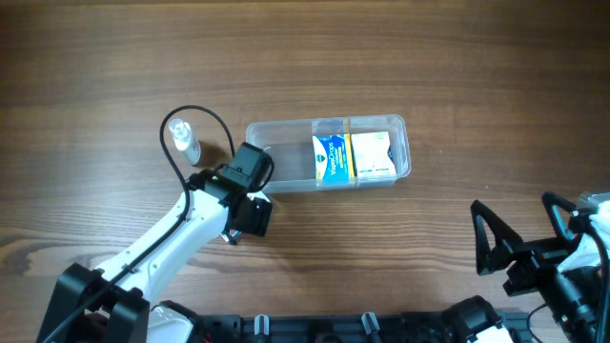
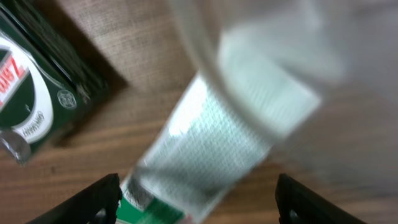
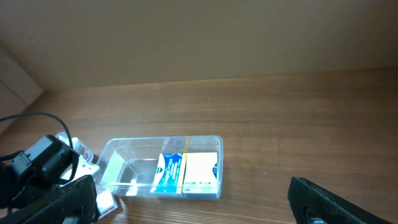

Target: Pack container

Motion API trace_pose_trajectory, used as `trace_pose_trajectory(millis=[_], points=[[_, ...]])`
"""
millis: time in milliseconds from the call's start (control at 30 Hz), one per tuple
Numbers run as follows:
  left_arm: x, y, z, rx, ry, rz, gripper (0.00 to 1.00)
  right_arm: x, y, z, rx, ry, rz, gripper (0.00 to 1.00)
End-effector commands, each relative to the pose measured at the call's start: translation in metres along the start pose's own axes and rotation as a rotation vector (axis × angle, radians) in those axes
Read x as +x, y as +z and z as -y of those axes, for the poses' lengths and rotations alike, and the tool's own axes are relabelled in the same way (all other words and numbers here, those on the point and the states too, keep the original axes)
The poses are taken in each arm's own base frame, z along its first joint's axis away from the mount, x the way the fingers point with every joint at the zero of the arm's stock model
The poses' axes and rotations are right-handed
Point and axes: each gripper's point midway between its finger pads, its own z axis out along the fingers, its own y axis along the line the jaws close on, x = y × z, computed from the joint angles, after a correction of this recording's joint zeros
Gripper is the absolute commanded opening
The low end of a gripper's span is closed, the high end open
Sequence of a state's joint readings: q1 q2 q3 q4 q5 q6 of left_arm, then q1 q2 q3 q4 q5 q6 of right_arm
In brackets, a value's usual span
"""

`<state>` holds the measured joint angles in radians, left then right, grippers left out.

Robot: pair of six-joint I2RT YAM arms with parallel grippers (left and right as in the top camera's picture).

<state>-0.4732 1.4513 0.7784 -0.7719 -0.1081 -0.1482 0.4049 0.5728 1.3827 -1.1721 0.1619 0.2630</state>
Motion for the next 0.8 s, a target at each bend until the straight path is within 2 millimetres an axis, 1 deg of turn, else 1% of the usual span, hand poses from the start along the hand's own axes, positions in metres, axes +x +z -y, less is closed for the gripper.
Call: trace_pose_trajectory(millis=[0, 67, 200, 333, 400, 533, 633, 767], points=[[0.000, 0.012, -0.004, 0.005, 0.039, 0.017, 0.80, -0.002, -0.001, 0.002, 0.009, -0.008, 0.008, 1.00], [0.003, 0.017, 0.000, 0.025, 0.066, 0.017, 0.78, -0.002, -0.001, 0.002, 0.009, -0.009, 0.008, 1.00], [0.008, 0.028, 0.000, 0.023, 0.086, 0.010, 0.76, -0.002, -0.001, 0.002, 0.010, -0.008, 0.008, 1.00], [0.008, 0.028, 0.001, 0.029, 0.087, 0.005, 0.67, -0.002, -0.001, 0.002, 0.010, -0.008, 0.008, 1.00], [0.011, 0.028, 0.003, 0.043, 0.089, -0.004, 0.69, -0.002, -0.001, 0.002, 0.010, -0.008, 0.008, 1.00], [0.016, 0.028, 0.006, 0.060, 0.097, -0.027, 0.70, -0.002, -0.001, 0.002, 0.009, -0.009, 0.008, 1.00], [0.016, 0.028, 0.006, 0.061, 0.096, -0.028, 0.65, -0.002, -0.001, 0.002, 0.009, -0.008, 0.008, 1.00], [0.029, 0.028, 0.007, 0.075, 0.099, -0.082, 0.64, -0.002, -0.001, 0.002, 0.009, -0.008, 0.008, 1.00]])
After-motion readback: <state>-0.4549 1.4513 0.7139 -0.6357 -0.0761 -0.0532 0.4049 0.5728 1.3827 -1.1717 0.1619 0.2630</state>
